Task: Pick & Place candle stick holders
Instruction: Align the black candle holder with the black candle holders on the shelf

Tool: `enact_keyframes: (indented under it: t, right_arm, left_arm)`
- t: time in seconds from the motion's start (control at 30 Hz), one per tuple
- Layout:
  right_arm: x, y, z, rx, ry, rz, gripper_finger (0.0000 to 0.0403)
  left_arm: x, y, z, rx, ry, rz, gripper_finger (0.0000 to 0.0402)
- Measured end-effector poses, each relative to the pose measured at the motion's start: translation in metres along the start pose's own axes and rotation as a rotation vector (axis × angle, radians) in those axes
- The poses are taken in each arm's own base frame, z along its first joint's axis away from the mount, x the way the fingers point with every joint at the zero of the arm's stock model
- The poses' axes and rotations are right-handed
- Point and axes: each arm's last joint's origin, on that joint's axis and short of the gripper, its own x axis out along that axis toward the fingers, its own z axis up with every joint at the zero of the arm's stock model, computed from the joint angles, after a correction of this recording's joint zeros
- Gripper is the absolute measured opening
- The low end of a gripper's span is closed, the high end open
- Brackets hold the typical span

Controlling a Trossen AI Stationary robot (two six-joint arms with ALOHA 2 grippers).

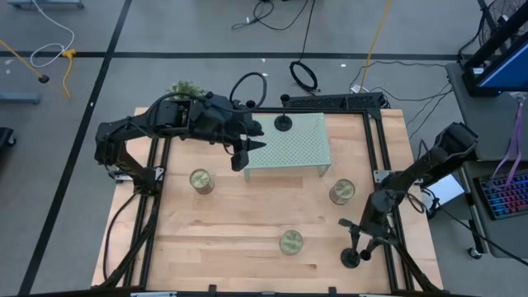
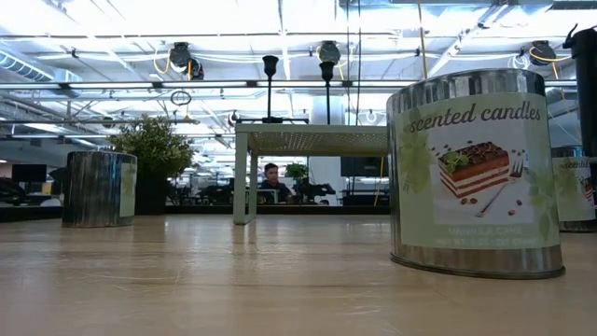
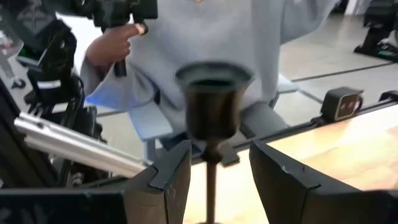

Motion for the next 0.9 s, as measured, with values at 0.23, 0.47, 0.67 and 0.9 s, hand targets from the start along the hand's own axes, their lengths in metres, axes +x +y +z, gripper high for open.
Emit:
enact_keyframes:
  t: [0.23,0.47,0.67,0.9]
  right_arm:
    - [0.005,0.000,-0.011,0.017,0.068,0.017,0.0155]
    - [0.007,-0.003,-0.019,0.011,0.128,-0.052,0.0098]
    - [0.008,-0.003,-0.022,0.018,0.144,-0.051,0.0013]
    - [0.008,-0.004,-0.018,-0.004,0.104,-0.061,0.0019]
  left_arm:
    - [0.000,0.000,0.000,0.002,0.000,0.000,0.0157]
    - [0.000,0.000,0.000,0.000,0.000,0.001,0.0157]
    - [0.000,0.000,-0.001,-0.041,0.007,0.002,0.0156]
    - [-0.009,0.001,-0.006,-0.098,0.062,0.009,0.0156]
